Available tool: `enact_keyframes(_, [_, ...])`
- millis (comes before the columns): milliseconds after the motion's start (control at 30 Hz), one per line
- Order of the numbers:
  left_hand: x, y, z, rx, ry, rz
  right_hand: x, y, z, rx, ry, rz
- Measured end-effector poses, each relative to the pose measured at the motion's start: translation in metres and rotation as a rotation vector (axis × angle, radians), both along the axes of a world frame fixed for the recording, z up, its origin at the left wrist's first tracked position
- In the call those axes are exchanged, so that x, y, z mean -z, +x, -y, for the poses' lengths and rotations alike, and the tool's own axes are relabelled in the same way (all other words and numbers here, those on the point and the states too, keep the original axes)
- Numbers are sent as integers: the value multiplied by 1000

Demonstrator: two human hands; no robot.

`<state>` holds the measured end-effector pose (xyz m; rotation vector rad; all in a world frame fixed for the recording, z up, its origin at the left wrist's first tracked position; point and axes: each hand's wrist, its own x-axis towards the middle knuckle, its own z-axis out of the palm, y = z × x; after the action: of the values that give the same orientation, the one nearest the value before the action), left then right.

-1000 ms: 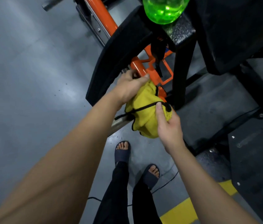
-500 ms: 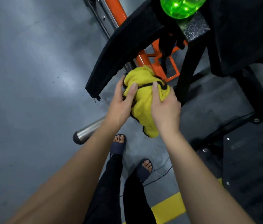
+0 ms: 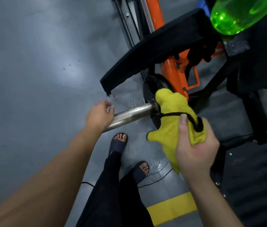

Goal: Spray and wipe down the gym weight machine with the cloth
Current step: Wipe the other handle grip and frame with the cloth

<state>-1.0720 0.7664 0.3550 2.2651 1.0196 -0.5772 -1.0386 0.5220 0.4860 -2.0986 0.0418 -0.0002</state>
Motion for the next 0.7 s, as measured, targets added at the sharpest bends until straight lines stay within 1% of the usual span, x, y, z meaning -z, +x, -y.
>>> enact_keyframes(67, [1, -4, 4, 14, 16, -91, 11, -2, -22, -138, -29, 133])
enact_keyframes(100, [1, -3, 7, 11, 29, -105, 25, 0, -31, -226, -84, 159])
enact_keyframes(133, [-1, -2, 8, 4, 39, -112, 45, 4, -41, -333, -164, 123])
enact_keyframes(200, [-1, 0, 10, 5, 61, -120, 88, 13, -57, -574, -374, -80])
enact_keyframes(233, [-1, -1, 11, 19, 78, -111, 104, 18, -62, -667, -449, -162])
enact_keyframes(267, [-2, -2, 11, 31, 94, -98, 117, 25, -66, -723, -471, -206])
enact_keyframes(333, [-2, -4, 10, 65, 113, -74, 122, 42, -78, -708, -439, -276])
enact_keyframes(367, [-2, -3, 9, 87, 113, -66, 122, 51, -85, -688, -466, -302])
enact_keyframes(467, [-4, 0, 9, 120, 113, -54, 127, 72, -105, -691, -699, -310])
enact_keyframes(533, [-6, 1, 10, 138, 128, -40, 136, 77, -115, -624, -775, -248])
enact_keyframes(600, [-7, -1, 13, 162, 161, -34, 143, 79, -122, -572, -736, -65])
enact_keyframes(667, [-7, -1, 16, 167, 199, -15, 151, 86, -126, -653, -654, 132])
enact_keyframes(700, [-7, 0, 17, 158, 223, -9, 154, 91, -129, -732, -614, 143])
